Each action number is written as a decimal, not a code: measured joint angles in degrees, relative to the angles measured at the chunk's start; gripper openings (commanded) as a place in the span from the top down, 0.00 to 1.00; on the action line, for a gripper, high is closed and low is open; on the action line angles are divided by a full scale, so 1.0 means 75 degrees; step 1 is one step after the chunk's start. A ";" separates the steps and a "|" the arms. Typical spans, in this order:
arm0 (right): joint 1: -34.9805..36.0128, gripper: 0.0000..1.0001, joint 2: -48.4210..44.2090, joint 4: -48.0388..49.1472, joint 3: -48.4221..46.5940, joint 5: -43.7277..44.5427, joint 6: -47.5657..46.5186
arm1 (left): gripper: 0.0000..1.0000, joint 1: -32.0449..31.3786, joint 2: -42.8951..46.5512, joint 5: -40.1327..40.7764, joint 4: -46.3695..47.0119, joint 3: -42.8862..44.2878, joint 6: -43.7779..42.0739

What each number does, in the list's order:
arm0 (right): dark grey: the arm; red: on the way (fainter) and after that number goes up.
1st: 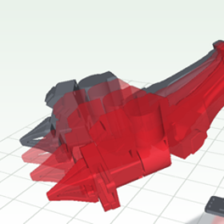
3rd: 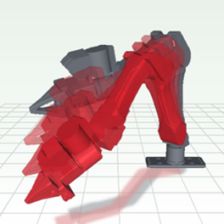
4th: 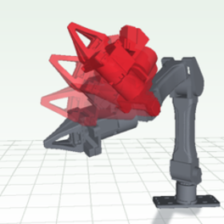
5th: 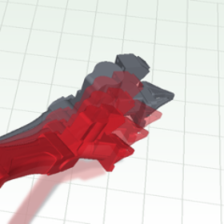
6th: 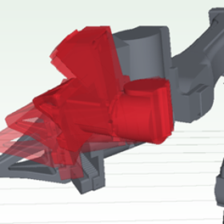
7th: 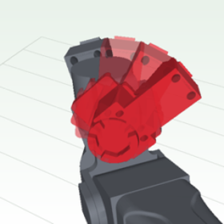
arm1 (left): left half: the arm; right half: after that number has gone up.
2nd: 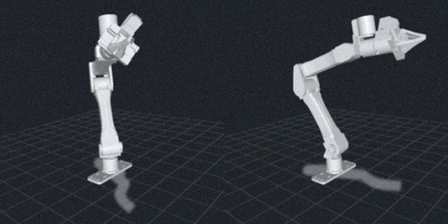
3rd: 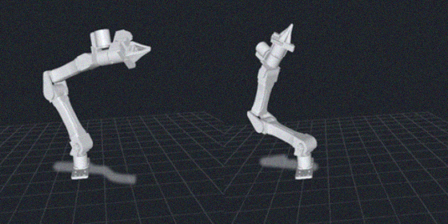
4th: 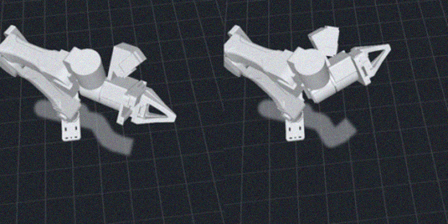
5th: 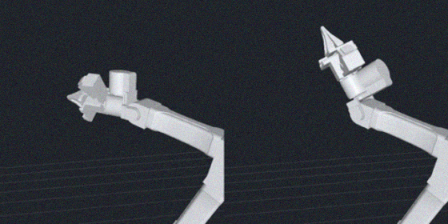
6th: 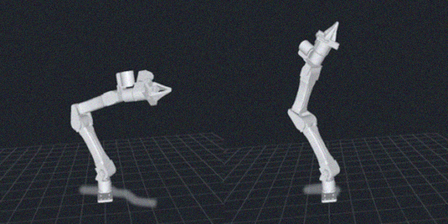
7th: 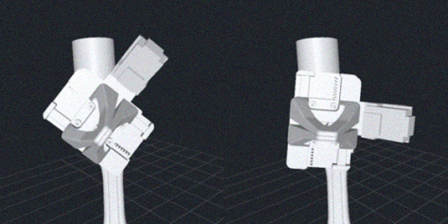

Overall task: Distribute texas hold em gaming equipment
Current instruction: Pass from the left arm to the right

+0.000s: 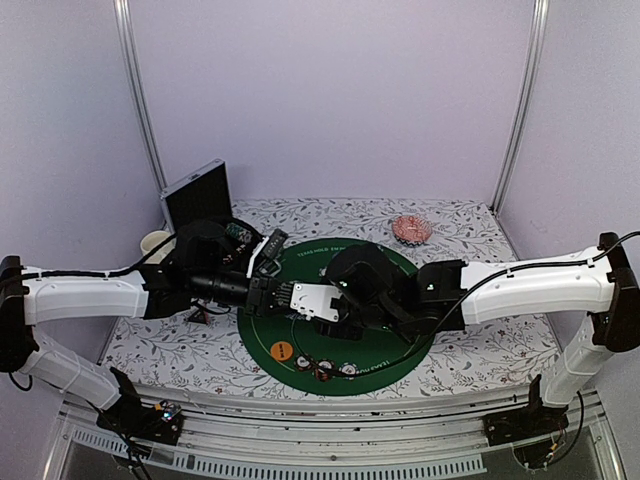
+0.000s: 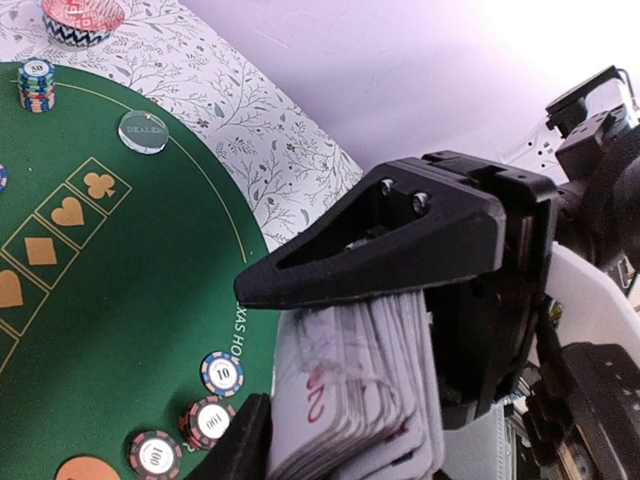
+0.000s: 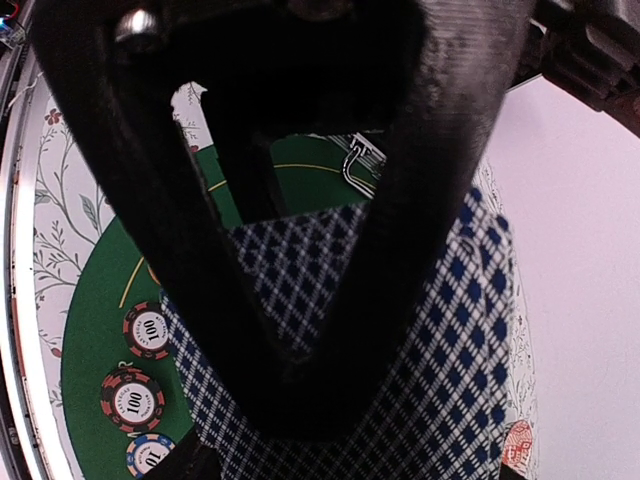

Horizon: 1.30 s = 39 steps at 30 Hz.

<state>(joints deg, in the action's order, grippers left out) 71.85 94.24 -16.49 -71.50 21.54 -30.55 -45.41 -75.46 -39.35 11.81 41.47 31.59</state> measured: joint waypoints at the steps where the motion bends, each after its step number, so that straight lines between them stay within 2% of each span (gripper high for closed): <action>1: -0.0003 0.46 -0.0003 0.0000 0.0003 -0.0017 0.0015 | 0.64 0.0000 0.0000 -0.0023 0.0000 0.0000 0.0000; 9: -0.0020 0.46 -0.0003 0.0003 0.0017 -0.0061 0.0154 | 0.57 -0.0003 0.0003 0.0003 -0.0323 0.0058 -0.0140; 22: -0.0102 0.46 -0.0029 0.0003 0.0087 -0.0122 0.0303 | 0.53 0.0032 0.0335 0.0323 -0.0930 0.0128 -0.0452; 32: -0.0105 0.46 -0.0029 0.0000 0.0087 -0.0184 0.0335 | 0.35 0.0058 0.0373 0.0615 -0.1102 0.0262 -0.0609; 35: -0.0105 0.46 -0.0029 -0.0003 0.0087 -0.0239 0.0335 | 0.36 0.0058 0.0326 0.0697 -0.1081 0.0379 -0.0641; 39: -0.0105 0.46 -0.0029 -0.0003 0.0087 -0.0294 0.0338 | 0.43 0.0058 0.0230 0.1003 -0.1125 0.0481 -0.0731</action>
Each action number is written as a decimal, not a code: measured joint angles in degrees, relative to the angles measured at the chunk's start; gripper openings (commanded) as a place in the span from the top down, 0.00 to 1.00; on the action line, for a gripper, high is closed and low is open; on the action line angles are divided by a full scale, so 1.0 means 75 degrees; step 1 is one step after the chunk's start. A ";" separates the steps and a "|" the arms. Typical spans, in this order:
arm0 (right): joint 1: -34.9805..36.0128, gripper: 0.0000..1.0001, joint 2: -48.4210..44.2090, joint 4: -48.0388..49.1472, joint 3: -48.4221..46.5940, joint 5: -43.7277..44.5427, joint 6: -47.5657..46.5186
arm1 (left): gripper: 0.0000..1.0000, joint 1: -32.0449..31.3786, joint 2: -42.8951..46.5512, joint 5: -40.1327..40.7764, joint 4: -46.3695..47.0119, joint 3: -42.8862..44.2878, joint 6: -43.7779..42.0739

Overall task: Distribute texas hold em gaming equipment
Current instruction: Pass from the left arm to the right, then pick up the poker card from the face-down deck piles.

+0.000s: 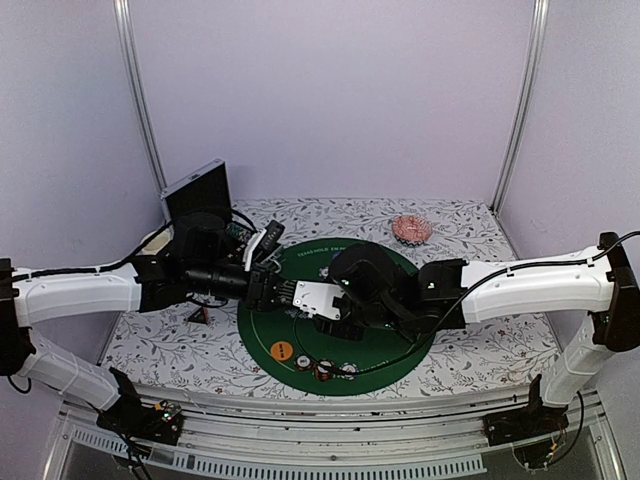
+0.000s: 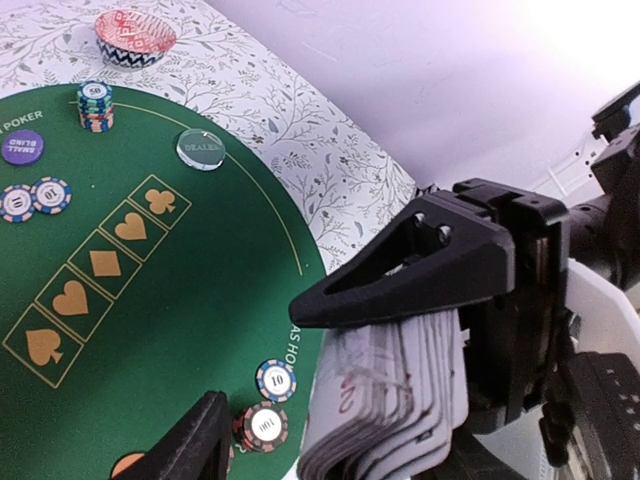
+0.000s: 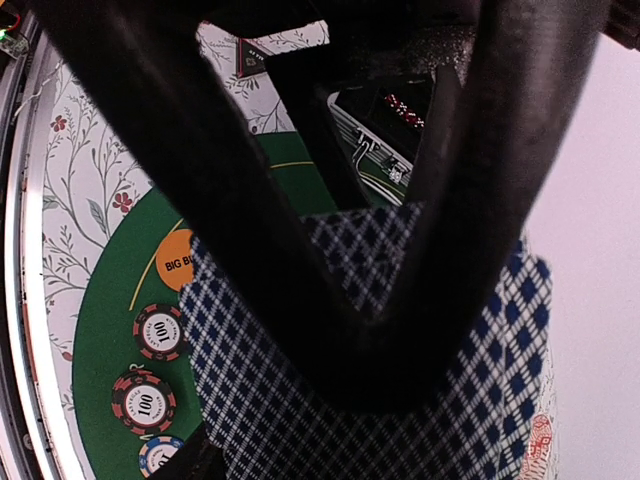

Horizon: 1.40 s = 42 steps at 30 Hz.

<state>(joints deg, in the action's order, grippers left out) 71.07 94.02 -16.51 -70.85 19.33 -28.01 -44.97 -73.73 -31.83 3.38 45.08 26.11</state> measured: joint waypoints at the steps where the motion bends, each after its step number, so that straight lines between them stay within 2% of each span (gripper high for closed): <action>1: 0.0000 0.46 0.0000 0.0000 0.0000 -0.0003 0.0000 | 0.44 0.0000 0.0000 0.0105 -0.0064 0.0009 -0.0041; 15: -0.0134 0.47 0.0000 -0.0006 0.0000 -0.0035 0.0026 | 0.45 0.0000 0.0399 0.1003 -0.0723 0.0044 -0.0513; 23: -0.0137 0.46 0.0000 -0.0020 0.0000 -0.0058 0.0026 | 0.38 0.0000 0.0460 0.1116 -0.0895 0.0044 -0.0647; 32: -0.0137 0.47 0.0000 -0.0020 0.0000 -0.0122 0.0026 | 0.32 0.0000 0.0455 0.0711 -0.0717 0.0044 -0.0612; 42: -0.0172 0.47 0.0000 -0.0023 0.0000 -0.0140 0.0026 | 0.42 -0.0012 0.0216 0.1014 -0.0685 0.0119 -0.0644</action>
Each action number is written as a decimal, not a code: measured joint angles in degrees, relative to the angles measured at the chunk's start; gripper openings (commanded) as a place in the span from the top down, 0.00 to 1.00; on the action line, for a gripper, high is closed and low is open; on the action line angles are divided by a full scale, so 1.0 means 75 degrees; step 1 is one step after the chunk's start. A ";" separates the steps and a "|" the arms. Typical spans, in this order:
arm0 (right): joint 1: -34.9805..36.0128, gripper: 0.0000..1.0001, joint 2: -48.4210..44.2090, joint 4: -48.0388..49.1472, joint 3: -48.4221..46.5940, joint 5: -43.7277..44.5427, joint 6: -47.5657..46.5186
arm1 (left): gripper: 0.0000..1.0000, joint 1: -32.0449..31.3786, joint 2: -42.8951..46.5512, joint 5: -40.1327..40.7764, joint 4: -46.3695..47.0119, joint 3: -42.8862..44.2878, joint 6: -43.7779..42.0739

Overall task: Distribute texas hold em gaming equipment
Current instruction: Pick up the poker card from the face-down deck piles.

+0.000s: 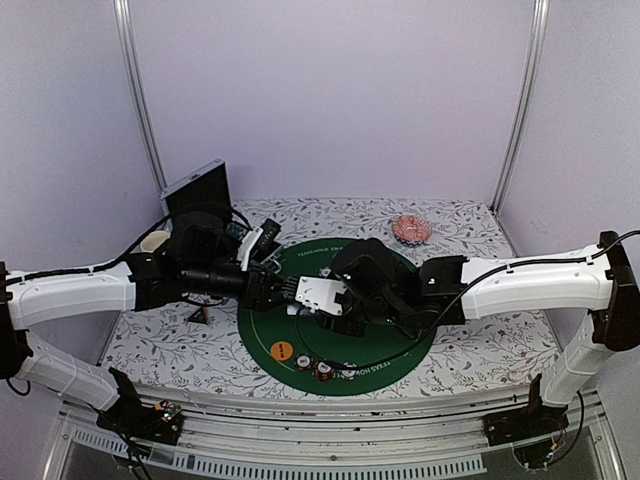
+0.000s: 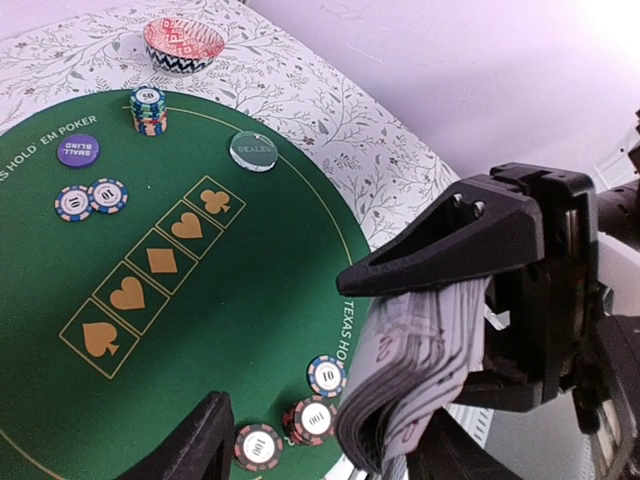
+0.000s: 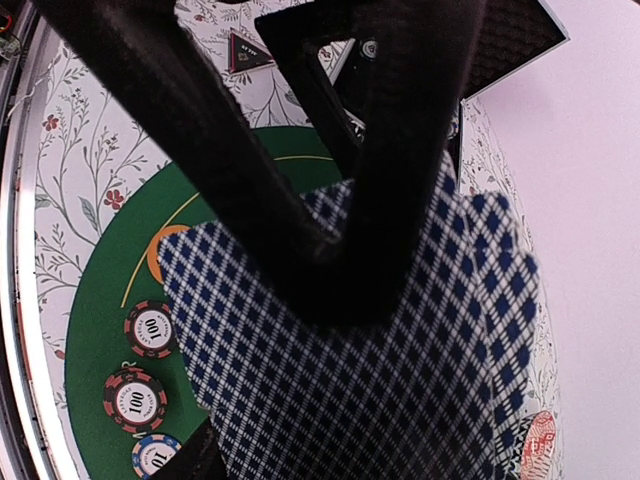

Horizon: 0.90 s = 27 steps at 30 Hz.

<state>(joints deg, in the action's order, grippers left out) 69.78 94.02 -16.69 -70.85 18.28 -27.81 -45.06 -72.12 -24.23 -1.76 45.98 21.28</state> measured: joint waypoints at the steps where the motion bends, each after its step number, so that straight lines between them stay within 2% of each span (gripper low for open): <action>1: -0.0015 0.47 0.0000 0.0000 0.0000 0.0003 0.0000 | 0.42 0.0000 0.0029 0.0061 -0.0038 0.0000 -0.0009; 6: -0.0058 0.47 0.0000 -0.0003 0.0000 0.0000 0.0000 | 0.41 0.0000 0.0280 0.0274 -0.0108 0.0000 -0.0032; 17: -0.0064 0.47 0.0000 -0.0003 0.0000 -0.0035 0.0003 | 0.33 0.0000 0.0332 0.0152 -0.0122 0.0000 -0.0038; 22: -0.0064 0.48 0.0000 0.0000 0.0000 -0.0090 0.0003 | 0.26 0.0000 0.0335 0.0099 -0.0125 0.0000 -0.0064; 27: -0.0064 0.48 0.0000 -0.0003 0.0000 -0.0119 0.0009 | 0.25 0.0003 0.0452 0.0175 -0.0201 0.0000 -0.0160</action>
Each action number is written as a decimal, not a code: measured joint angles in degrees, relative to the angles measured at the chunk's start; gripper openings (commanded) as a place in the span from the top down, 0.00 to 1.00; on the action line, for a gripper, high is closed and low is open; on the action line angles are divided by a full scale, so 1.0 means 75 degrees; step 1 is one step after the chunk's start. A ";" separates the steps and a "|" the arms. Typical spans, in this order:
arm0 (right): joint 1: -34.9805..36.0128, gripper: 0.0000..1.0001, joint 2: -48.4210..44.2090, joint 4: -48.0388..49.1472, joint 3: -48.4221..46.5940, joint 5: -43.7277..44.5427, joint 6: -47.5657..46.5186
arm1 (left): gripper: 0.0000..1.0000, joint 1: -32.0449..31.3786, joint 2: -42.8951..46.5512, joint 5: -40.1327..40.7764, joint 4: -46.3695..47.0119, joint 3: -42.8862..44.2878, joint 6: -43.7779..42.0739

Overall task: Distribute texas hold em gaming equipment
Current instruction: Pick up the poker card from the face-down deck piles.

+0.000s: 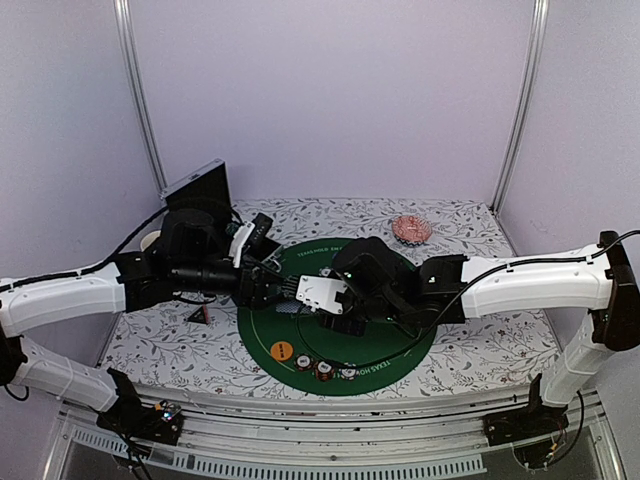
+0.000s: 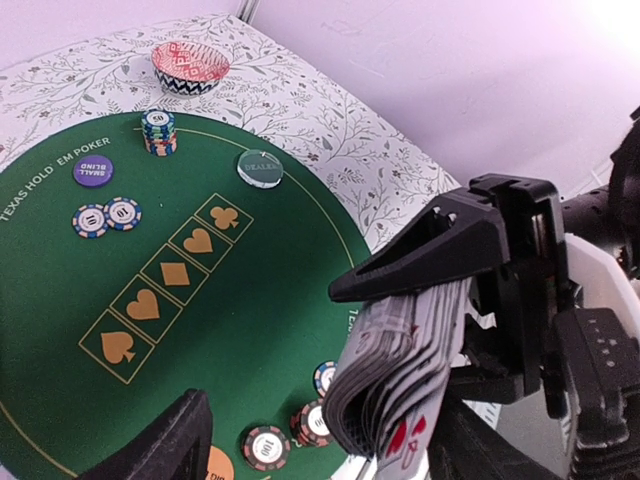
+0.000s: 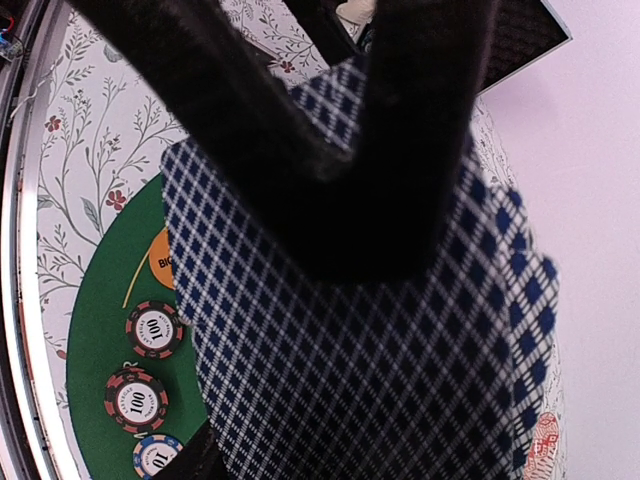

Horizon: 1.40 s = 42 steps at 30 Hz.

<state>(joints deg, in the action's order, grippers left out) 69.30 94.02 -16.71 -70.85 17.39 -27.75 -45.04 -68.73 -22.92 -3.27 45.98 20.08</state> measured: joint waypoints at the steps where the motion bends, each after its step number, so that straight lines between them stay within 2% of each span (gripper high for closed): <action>1: 0.0000 0.48 0.0000 0.0000 0.0000 0.0000 0.0000 | 0.25 0.0000 0.0023 0.0029 -0.0047 0.0000 -0.0020; 6: -0.0006 0.49 0.0000 0.0000 0.0000 -0.0006 0.0020 | 0.23 0.0050 0.0166 0.0102 -0.0321 0.0000 -0.0096; 7: -0.0009 0.50 0.0000 0.0000 0.0000 -0.0009 0.0020 | 0.26 0.0064 0.0221 0.0099 -0.0335 0.0000 -0.0105; 10: -0.0029 0.52 0.0000 -0.0003 0.0000 -0.0047 0.0047 | 0.49 0.0096 0.0376 0.0023 -0.0291 -0.0003 -0.0047; 16: -0.0050 0.52 0.0000 -0.0047 0.0000 -0.0213 0.0134 | 0.63 0.0122 0.0029 -0.0495 -0.0050 -0.0035 0.0070; 29: -0.0251 0.54 0.0000 -0.0172 0.0000 -0.0402 0.0391 | 0.63 0.0122 -0.0326 -0.0886 0.0114 -0.0087 0.0096; 32: -0.0289 0.55 0.0000 -0.0172 0.0000 -0.0425 0.0428 | 0.77 0.0122 -0.0326 -0.0889 0.0108 -0.0090 0.0085; 42: -0.0382 0.56 0.0000 -0.0172 0.0000 -0.0548 0.0557 | 0.98 0.0122 -0.0326 -0.1052 0.0102 -0.0093 0.0026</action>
<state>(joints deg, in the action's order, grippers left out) 66.43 94.02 -18.00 -70.85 13.28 -23.57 -44.12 -71.18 -30.81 -2.50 45.28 20.27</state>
